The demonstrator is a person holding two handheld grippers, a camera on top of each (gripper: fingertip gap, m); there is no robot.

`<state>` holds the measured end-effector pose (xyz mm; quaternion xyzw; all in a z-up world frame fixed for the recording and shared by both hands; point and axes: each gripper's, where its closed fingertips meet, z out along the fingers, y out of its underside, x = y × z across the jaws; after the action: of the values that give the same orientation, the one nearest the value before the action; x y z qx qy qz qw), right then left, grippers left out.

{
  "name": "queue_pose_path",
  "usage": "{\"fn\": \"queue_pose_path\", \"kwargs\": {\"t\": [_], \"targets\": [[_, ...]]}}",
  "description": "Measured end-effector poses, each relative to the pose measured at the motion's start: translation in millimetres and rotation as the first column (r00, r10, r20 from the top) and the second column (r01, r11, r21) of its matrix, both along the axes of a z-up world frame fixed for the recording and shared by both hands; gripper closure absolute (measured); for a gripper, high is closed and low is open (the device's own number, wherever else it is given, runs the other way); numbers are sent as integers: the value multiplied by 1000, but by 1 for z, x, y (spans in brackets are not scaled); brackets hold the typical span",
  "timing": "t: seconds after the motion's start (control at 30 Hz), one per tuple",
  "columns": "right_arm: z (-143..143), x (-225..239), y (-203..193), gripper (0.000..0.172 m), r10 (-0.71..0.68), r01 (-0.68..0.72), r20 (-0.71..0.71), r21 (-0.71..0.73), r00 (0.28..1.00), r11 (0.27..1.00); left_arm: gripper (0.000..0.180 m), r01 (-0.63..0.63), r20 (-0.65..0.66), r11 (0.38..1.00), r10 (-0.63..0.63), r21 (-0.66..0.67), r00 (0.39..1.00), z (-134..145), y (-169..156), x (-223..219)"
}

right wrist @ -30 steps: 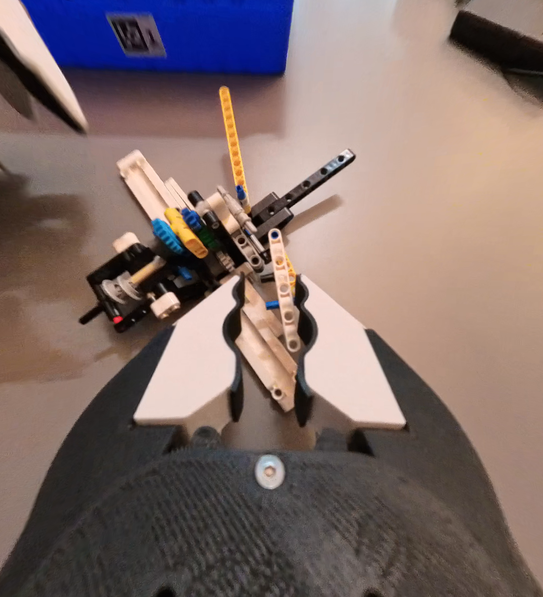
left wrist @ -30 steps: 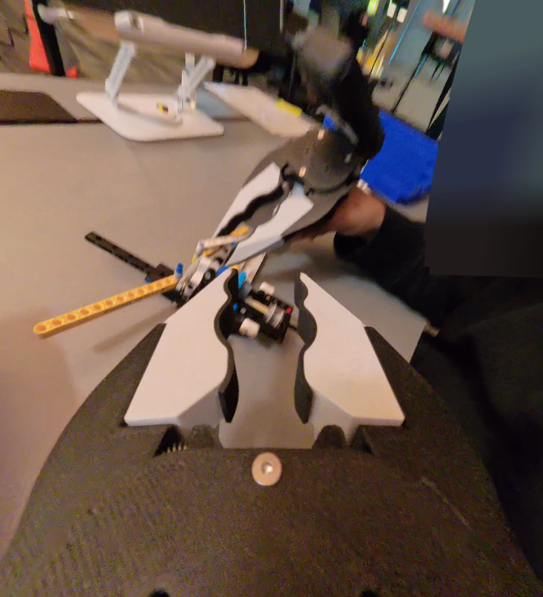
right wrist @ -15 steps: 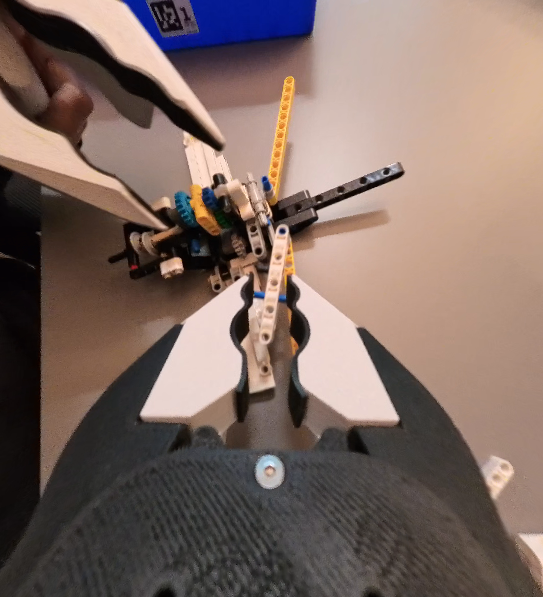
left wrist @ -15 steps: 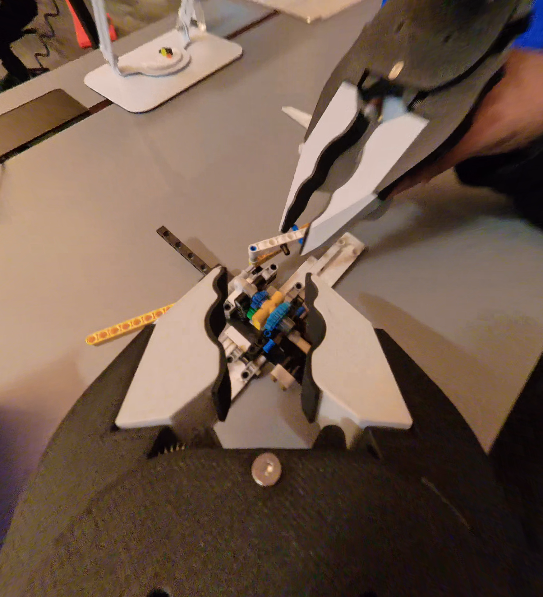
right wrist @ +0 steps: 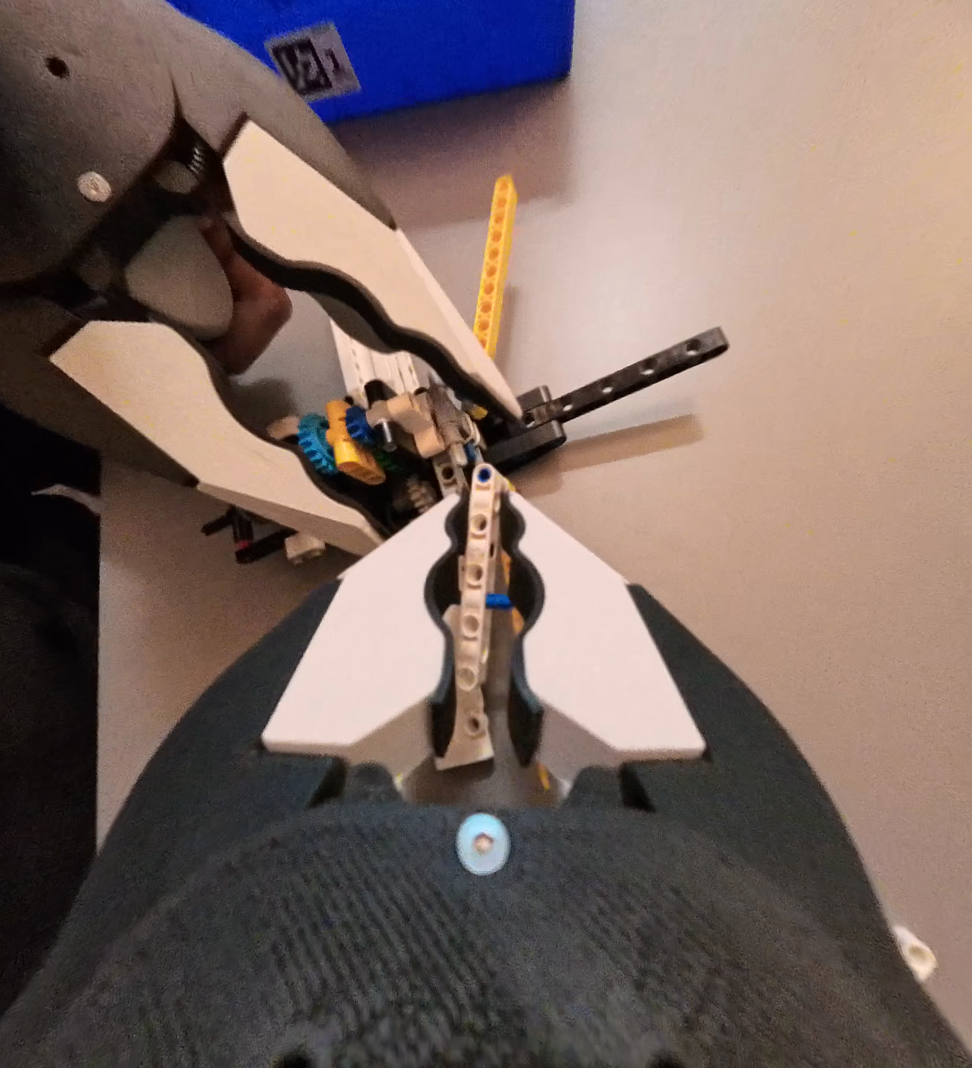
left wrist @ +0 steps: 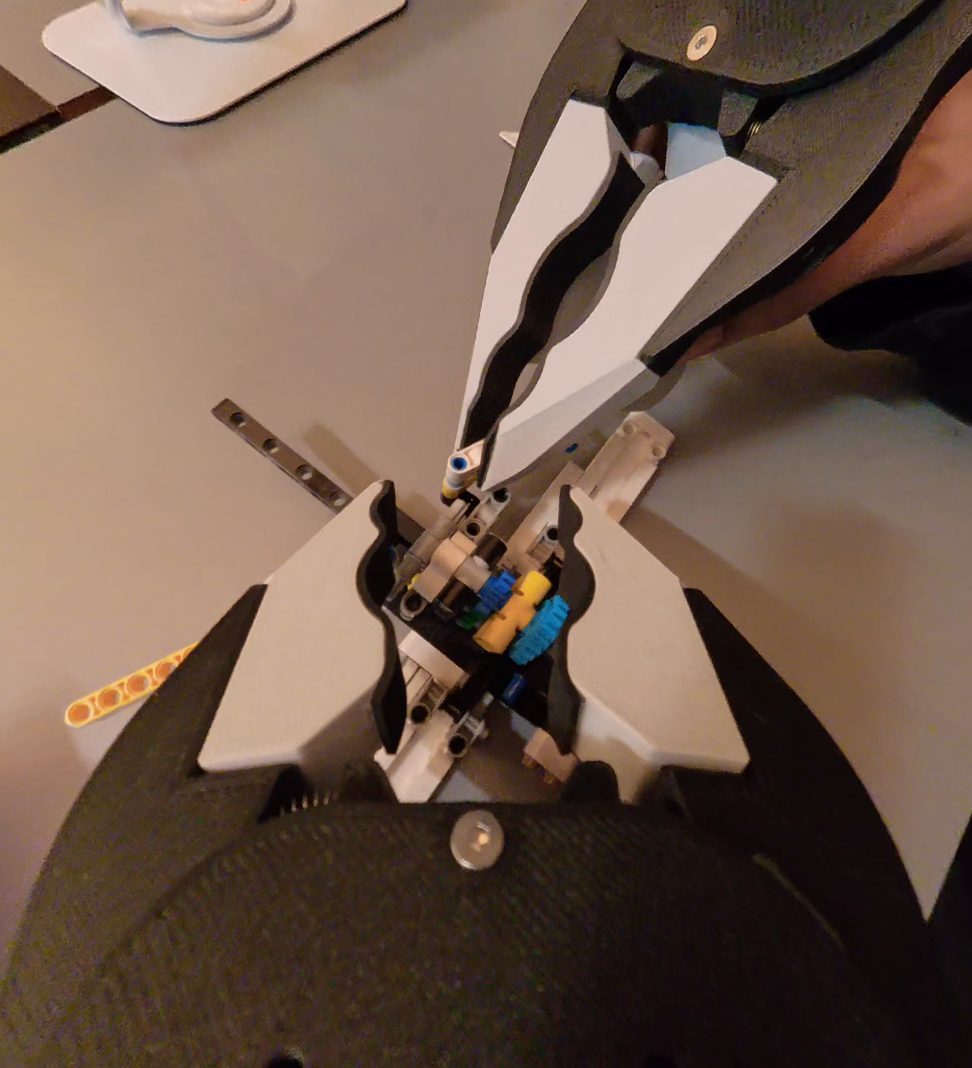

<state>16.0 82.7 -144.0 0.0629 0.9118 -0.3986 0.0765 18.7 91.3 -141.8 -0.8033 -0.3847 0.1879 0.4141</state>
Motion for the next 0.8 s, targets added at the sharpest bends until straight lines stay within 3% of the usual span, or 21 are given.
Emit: {"fn": "queue_pose_path", "kwargs": {"t": [0.07, 0.13, 0.3, 0.4, 0.8], "targets": [[3, -2, -1, 163, -8, 8, -6, -23, 1000, 1000, 125, 19, -8, 1000, -20, -8, 1000, 0, 1, -1], [6, -3, -2, 163, -14, 14, -4, -50, 1000, 999, 138, 57, 13, 998, -57, -9, 998, -3, 6, 1], [13, -4, 0, 164, -16, 25, 80, -121, 997, 992, 154, 9, 42, 996, -5, -84, 999, -6, 2, -4], [13, -6, 2, 164, -20, 40, 134, -154, 991, 987, 155, -15, 50, 993, 22, -119, 999, -8, 1, -6], [14, 0, 1, 164, 47, -58, -97, -117, 994, 991, 155, -46, 93, 988, 60, -145, 994, -12, 1, -8]]}}
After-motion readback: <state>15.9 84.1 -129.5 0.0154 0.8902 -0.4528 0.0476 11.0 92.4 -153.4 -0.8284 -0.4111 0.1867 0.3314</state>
